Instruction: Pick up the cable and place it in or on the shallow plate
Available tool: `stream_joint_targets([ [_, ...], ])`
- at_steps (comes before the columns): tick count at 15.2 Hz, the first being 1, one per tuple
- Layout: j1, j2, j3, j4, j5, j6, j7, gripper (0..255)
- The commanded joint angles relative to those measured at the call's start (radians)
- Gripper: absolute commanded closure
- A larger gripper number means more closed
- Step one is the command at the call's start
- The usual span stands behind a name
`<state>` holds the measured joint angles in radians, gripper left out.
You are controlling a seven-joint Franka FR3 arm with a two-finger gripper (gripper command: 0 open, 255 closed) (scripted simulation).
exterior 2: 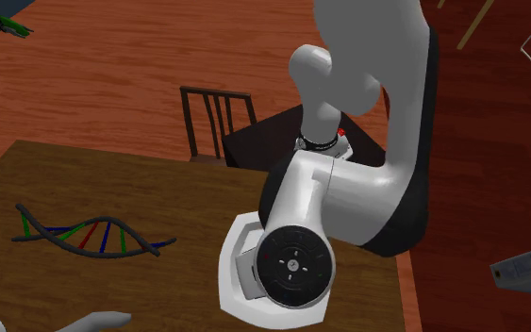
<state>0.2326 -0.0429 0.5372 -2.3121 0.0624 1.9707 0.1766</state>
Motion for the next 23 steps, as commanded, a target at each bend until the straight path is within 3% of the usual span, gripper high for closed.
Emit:
stream_joint_targets([
  [1,0.0,0.019,0.001,-0.012,-0.009,0.029,0.006,255],
  [9,0.003,0.107,0.002,-0.048,-0.055,0.142,0.041,255],
  [17,0.003,0.107,0.001,-0.048,-0.055,0.142,0.041,255],
  [18,0.003,0.107,0.001,-0.048,-0.055,0.142,0.041,0],
  [23,0.003,0.107,0.001,-0.048,-0.055,0.142,0.041,0],
])
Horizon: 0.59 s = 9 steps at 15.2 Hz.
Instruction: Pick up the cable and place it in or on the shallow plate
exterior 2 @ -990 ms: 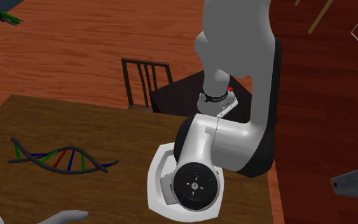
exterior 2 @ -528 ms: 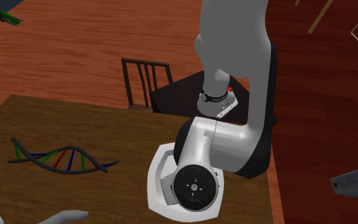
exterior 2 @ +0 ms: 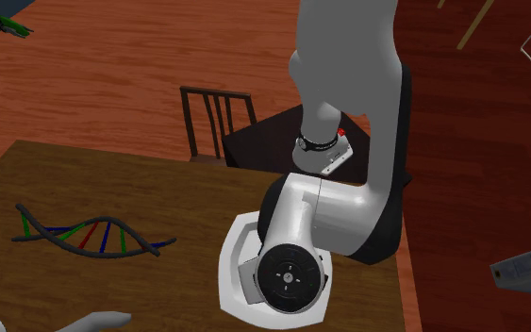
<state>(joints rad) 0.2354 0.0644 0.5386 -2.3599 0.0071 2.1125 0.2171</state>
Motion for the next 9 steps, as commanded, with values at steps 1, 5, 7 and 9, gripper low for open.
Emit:
stream_joint_targets([
  [1,-0.001,-0.015,0.0,0.022,0.008,-0.035,-0.006,0],
  [5,-0.004,-0.048,0.0,0.091,0.024,-0.133,-0.02,0],
  [7,-0.004,-0.048,0.0,0.091,0.024,-0.133,-0.02,0],
  [9,-0.004,-0.048,0.0,0.091,0.024,-0.133,-0.02,0],
])
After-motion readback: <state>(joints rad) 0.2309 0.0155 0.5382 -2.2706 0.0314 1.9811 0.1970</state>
